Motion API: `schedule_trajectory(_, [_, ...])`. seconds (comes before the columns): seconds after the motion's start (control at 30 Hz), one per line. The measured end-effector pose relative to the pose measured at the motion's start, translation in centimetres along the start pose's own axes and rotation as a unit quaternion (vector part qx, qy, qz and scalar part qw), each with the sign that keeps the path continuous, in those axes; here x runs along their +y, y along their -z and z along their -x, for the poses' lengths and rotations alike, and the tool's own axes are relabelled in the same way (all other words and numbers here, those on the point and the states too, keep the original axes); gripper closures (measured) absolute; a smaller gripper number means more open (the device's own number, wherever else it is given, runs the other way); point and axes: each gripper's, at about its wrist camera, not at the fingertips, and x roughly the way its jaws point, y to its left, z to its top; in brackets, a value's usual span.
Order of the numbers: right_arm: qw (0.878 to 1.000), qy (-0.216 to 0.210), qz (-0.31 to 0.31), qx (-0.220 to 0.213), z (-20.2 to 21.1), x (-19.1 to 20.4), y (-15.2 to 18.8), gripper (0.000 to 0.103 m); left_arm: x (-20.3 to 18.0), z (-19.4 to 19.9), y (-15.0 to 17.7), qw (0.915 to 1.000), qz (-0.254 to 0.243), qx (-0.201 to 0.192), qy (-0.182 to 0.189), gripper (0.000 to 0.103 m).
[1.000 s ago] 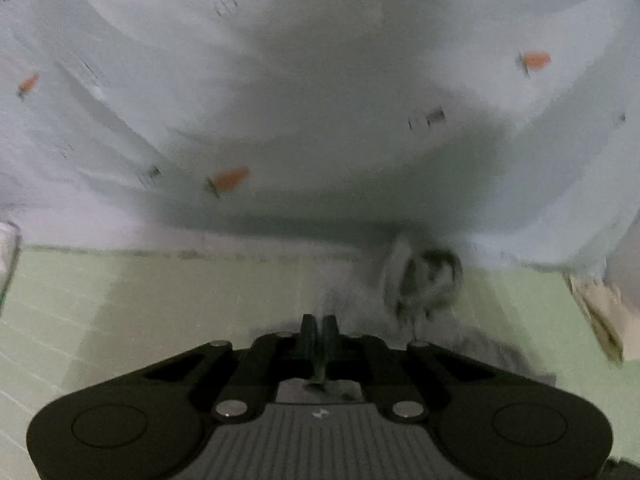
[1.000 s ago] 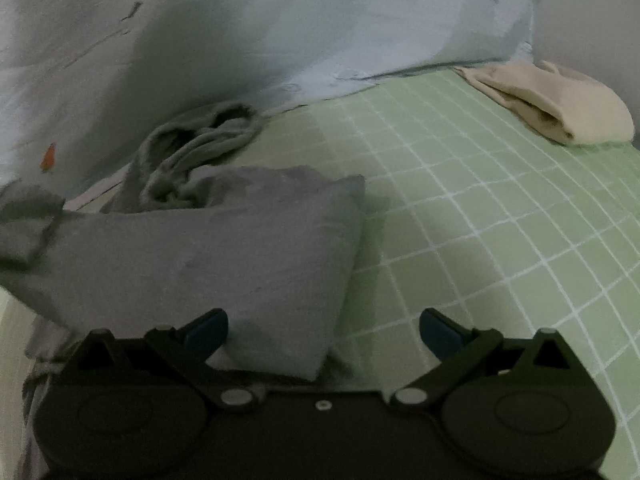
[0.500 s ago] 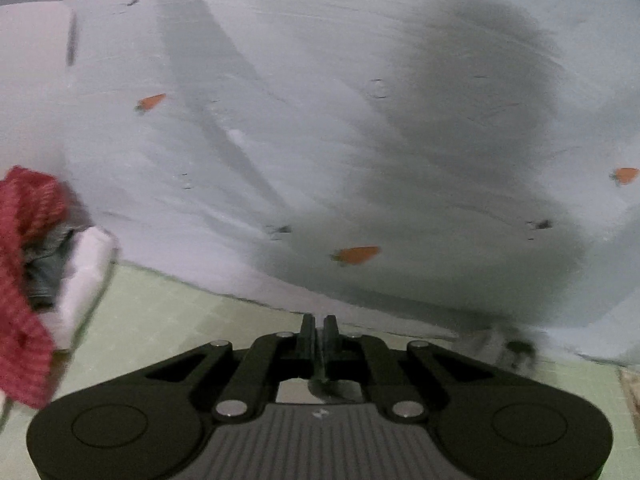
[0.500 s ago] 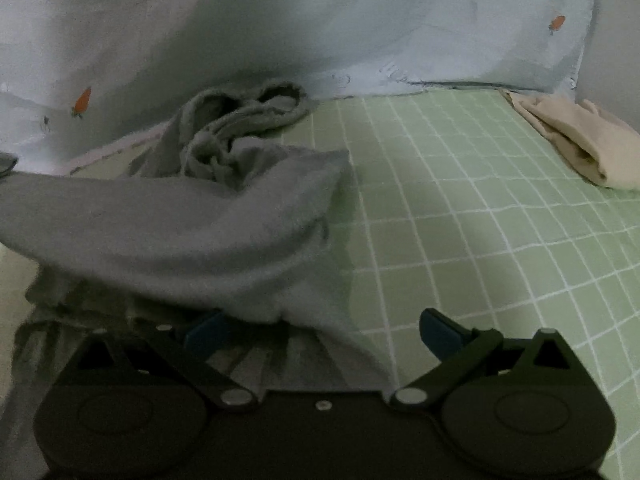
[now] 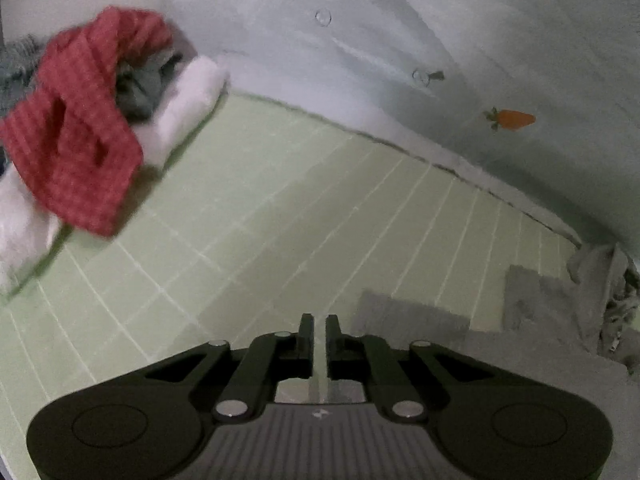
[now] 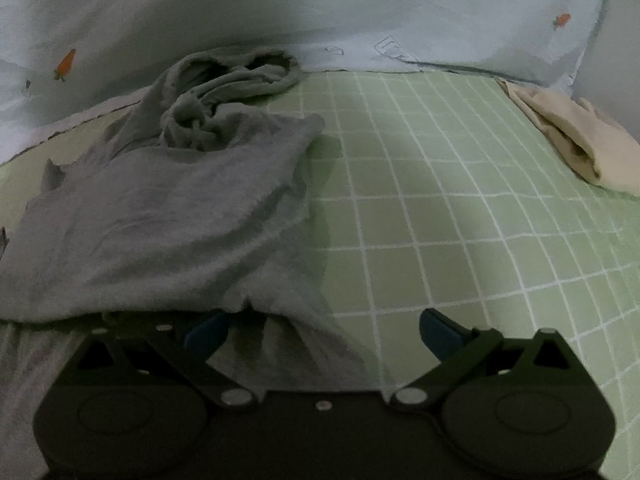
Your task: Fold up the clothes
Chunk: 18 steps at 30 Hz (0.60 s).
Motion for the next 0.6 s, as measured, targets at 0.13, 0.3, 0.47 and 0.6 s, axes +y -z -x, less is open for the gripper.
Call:
schedule_trajectory(0.13, [1.000, 0.001, 0.016, 0.009, -0.4, 0.9, -0.1, 0.000, -1.3, -0.5, 0.1, 0.9978, -0.047, 0.008, 0.046, 0.057])
schedule_trajectory(0.3, [1.000, -0.001, 0.027, 0.013, -0.3, 1.4, -0.2, 0.000, -3.9, -1.4, 1.1, 0.9907, -0.094, 0.028, 0.094, 0.038])
schedule_trajectory(0.47, [1.000, 0.007, 0.018, 0.021, -0.6, 1.3, -0.4, 0.000, -6.0, -3.0, 2.8, 0.9841, -0.136, 0.049, 0.102, 0.034])
schedule_trajectory(0.6, [0.999, 0.012, 0.012, 0.031, -1.1, 1.1, -0.3, 0.000, -7.0, -3.7, 3.6, 0.9800, -0.165, 0.052, 0.098, 0.027])
